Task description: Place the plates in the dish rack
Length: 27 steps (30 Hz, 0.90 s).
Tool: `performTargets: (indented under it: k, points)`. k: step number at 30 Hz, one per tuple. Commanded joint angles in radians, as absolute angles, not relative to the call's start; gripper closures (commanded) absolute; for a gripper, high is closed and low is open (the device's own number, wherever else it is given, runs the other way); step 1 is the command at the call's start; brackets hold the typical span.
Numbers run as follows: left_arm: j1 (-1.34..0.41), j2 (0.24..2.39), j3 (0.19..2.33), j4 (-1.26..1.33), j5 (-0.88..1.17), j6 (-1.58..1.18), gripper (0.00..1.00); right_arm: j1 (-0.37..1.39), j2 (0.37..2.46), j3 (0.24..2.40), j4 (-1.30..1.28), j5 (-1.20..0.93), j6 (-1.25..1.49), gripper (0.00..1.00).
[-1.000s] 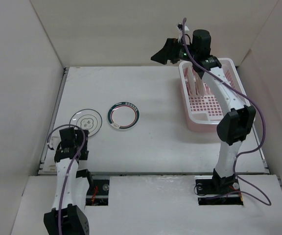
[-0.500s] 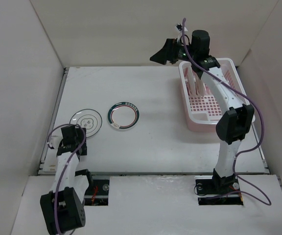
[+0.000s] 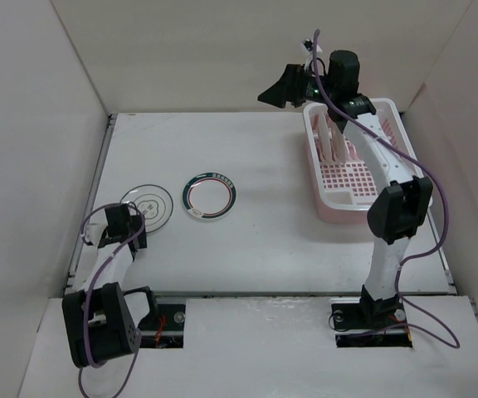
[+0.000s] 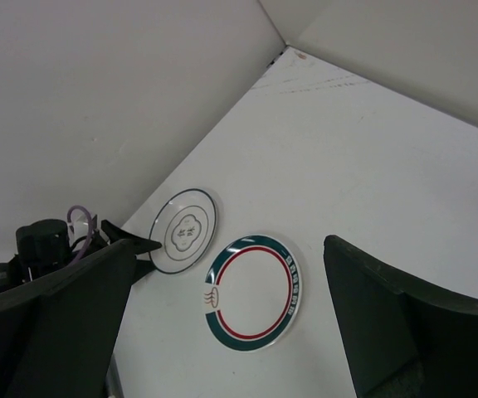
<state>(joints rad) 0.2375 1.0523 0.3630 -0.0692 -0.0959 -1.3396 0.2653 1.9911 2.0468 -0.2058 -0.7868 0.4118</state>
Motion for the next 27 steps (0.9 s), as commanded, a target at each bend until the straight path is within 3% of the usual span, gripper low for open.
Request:
performTargets:
  k: [1,4,10,12,15,23,27]
  points:
    - [0.239,1.074,0.376,-0.127,-0.129,-1.338,0.58,0.258,1.931,2.054,-0.137,-0.808,0.414,0.01]
    - [0.239,1.065,0.365,-0.139,-0.138,-1.348,0.70,0.258,1.931,2.045,-0.137,-0.808,0.414,0.01]
    - [0.239,1.065,0.356,-0.166,-0.161,-1.368,0.75,0.258,1.922,2.045,-0.137,-0.808,0.414,0.01]
    - [0.250,1.074,0.356,-0.166,-0.161,-1.368,0.89,0.258,1.922,2.036,-0.137,-0.808,0.414,0.01]
    - [0.250,1.095,0.356,-0.156,-0.161,-1.368,1.00,0.258,1.913,2.036,-0.137,-0.808,0.414,0.01]
    - [0.272,1.166,0.435,-0.170,-0.170,-1.275,1.00,0.258,1.894,2.026,-0.137,-0.808,0.414,0.03]
    - [0.272,1.186,0.637,-0.294,-0.208,-1.181,1.00,0.258,1.907,2.057,-0.213,-0.795,0.361,0.01]
